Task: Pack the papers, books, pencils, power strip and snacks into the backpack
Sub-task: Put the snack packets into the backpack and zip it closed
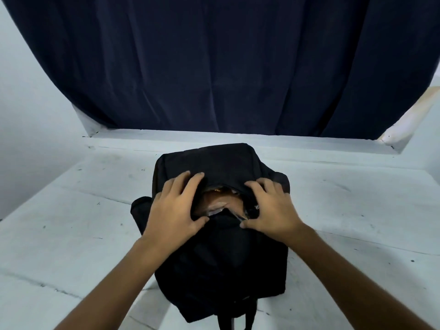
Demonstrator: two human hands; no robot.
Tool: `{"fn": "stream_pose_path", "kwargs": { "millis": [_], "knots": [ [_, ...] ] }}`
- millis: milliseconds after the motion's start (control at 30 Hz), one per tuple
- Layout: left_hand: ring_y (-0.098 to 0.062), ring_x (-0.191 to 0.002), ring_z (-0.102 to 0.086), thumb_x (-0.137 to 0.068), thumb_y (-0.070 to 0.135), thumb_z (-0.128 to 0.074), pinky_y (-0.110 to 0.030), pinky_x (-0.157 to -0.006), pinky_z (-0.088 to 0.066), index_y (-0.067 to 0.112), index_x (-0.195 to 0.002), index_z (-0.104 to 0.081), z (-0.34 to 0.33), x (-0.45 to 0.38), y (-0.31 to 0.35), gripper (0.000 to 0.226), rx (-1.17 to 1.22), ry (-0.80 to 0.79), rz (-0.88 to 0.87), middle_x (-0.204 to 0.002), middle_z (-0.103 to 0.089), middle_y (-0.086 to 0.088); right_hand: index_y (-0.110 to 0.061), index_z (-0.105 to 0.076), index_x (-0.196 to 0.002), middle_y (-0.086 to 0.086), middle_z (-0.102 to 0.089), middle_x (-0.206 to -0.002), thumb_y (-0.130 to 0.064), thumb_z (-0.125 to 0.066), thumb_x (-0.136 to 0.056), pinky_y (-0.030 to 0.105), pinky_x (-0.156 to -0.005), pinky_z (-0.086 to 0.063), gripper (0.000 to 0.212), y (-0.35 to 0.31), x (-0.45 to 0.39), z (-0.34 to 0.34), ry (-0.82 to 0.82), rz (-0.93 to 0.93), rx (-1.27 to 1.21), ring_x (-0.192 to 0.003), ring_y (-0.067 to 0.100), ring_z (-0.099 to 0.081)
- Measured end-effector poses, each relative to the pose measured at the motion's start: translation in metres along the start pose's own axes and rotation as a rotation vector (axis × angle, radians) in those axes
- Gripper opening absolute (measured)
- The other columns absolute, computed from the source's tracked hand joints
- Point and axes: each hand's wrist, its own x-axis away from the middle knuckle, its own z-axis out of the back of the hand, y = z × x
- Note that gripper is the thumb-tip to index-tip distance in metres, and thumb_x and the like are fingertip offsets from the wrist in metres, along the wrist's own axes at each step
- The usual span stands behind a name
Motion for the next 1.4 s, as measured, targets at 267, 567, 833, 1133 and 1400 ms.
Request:
{"fn": "stream_pose_path", "kwargs": {
  "millis": [267, 567, 833, 1133, 1400],
  "knots": [
    [-0.038, -0.118, -0.055, -0.046, 0.040, -0.094, -0.048, -0.077, -0.055, 0.018, -0.137, -0.046, -0.025, -0.019, 0.001, 0.105, -0.197, -0.109, 0.099, -0.138, -0.050, -0.015, -0.019, -0.028, -0.147, 0.006, -0.047, -0.136, -0.051, -0.062, -0.085, 0.044, -0.097, -0.038, 0.078, -0.013, -0.016, -0.020, 0.159, 0.013, 0.156, -0.122, 0.030, -0.046],
    [-0.039, -0.089, -0.065, -0.041, 0.038, -0.095, -0.043, -0.056, -0.056, 0.019, -0.122, -0.046, -0.030, -0.024, -0.005, 0.097, -0.242, -0.055, 0.077, -0.121, -0.061, -0.017, -0.017, -0.055, -0.118, 0.003, -0.063, -0.108, -0.049, -0.067, -0.082, 0.032, -0.073, -0.043, 0.050, -0.003, -0.018, -0.010, 0.211, 0.068, 0.091, -0.098, 0.026, -0.063],
    [-0.037, -0.118, -0.049, -0.047, 0.054, -0.086, -0.055, -0.091, -0.043, 0.020, -0.133, -0.044, -0.017, -0.015, 0.018, 0.101, -0.247, 0.147, -0.036, -0.132, -0.052, -0.016, -0.020, -0.064, -0.081, -0.005, -0.065, -0.083, -0.032, -0.081, -0.073, 0.030, -0.070, -0.050, 0.022, 0.025, -0.008, 0.013, -0.057, -0.062, -0.208, -0.081, 0.017, -0.062],
    [-0.023, -0.080, -0.064, -0.080, 0.036, -0.049, -0.038, -0.066, -0.053, 0.015, -0.080, -0.066, -0.042, -0.011, 0.075, 0.027, -0.008, -0.169, -0.309, -0.084, -0.066, 0.000, -0.023, -0.061, -0.071, -0.004, -0.063, -0.063, -0.007, -0.068, -0.078, 0.027, -0.065, -0.051, 0.019, 0.027, -0.006, 0.019, -0.087, -0.183, -0.442, -0.067, 0.017, -0.066],
    [-0.021, -0.096, -0.065, -0.080, 0.023, -0.053, -0.035, -0.082, -0.051, 0.012, -0.103, -0.069, -0.053, -0.005, 0.067, 0.030, 0.262, -0.134, -0.121, -0.101, -0.071, -0.002, -0.002, -0.064, -0.079, 0.010, -0.065, -0.062, 0.010, -0.063, -0.081, 0.023, -0.050, -0.054, 0.012, 0.014, -0.001, 0.048, -0.069, -0.261, -1.071, -0.053, 0.017, -0.066]
  ]
}}
